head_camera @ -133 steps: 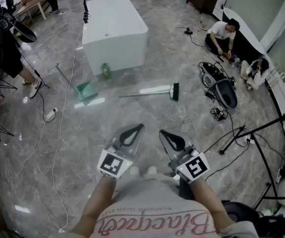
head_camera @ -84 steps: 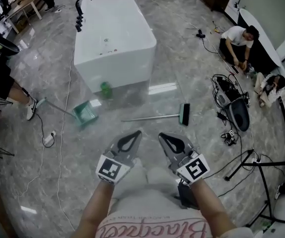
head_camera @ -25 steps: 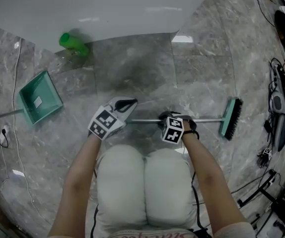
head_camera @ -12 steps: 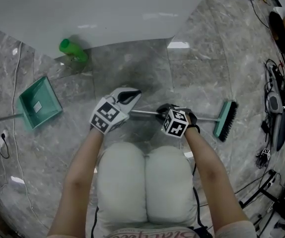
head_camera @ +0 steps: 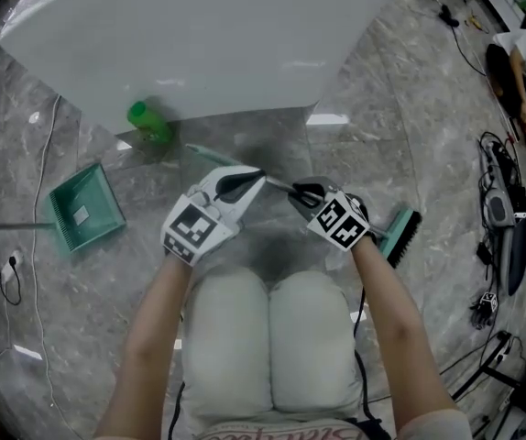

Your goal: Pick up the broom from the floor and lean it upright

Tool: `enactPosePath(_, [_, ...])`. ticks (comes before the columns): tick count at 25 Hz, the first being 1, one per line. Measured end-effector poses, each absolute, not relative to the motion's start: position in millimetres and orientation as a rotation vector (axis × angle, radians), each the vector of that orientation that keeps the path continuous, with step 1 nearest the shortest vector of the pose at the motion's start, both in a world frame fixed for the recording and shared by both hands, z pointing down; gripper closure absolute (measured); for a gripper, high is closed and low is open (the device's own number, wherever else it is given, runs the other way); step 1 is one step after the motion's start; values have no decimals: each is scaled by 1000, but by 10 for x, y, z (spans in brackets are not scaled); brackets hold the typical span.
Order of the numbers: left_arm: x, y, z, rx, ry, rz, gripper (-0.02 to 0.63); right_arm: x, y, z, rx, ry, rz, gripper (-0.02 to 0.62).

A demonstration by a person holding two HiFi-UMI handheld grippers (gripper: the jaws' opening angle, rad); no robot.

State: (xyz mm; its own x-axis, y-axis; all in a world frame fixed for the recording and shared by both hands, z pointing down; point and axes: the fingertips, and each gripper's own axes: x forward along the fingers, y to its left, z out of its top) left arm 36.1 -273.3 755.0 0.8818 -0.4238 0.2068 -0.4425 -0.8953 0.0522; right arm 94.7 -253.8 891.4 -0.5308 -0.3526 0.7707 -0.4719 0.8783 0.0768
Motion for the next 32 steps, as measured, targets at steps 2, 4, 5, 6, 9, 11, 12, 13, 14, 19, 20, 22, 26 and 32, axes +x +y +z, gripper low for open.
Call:
enactPosePath(2, [347, -2797, 7454, 2958, -716, 259, 606, 948, -2743, 8699, 666, -2214, 169, 509])
enactPosePath(4, [347, -2871, 7342, 2964, -757, 219, 606, 944, -2951, 8452, 746, -2251, 155, 509])
enactPosePath(5, [349, -2903, 7283, 2967, -775, 198, 606, 932, -3051, 8312, 788, -2274, 144, 509])
enactPosePath(6, [348, -2924, 7229, 2969, -791, 179, 606, 910, -3142, 8165, 829, -2302, 132, 509])
enactPosePath(9, [331, -2951, 7116, 2976, -837, 138, 606, 837, -3392, 7716, 958, -2394, 94, 509])
enactPosePath(11, [320, -2984, 7077, 2979, -869, 125, 606, 810, -3575, 7435, 1054, -2438, 73, 509])
enactPosePath(12, [311, -3006, 7063, 2978, -887, 120, 606, 798, -3668, 7310, 1103, -2454, 67, 509])
enactPosePath(13, [298, -3030, 7051, 2974, -906, 114, 606, 784, -3761, 7192, 1152, -2467, 63, 509])
enactPosePath(14, [281, -3054, 7036, 2970, -924, 107, 606, 767, -3849, 7079, 1200, -2479, 58, 509])
enactPosePath(19, [189, -3151, 6957, 2954, -1024, 66, 606, 685, -4154, 6648, 1409, -2497, 29, 509])
enactPosePath(20, [170, -3170, 6941, 2952, -1051, 69, 606, 678, -4202, 6601, 1451, -2484, 31, 508])
enactPosePath(22, [130, -3207, 6915, 2955, -1111, 99, 606, 656, -4291, 6539, 1527, -2448, 46, 506])
enactPosePath(26, [103, -3271, 6818, 2965, -1178, 114, 606, 577, -4457, 6432, 1626, -2405, 58, 505])
enactPosePath(32, [-6, -3322, 6723, 2943, -1228, 84, 606, 468, -4694, 6350, 1703, -2347, 62, 506])
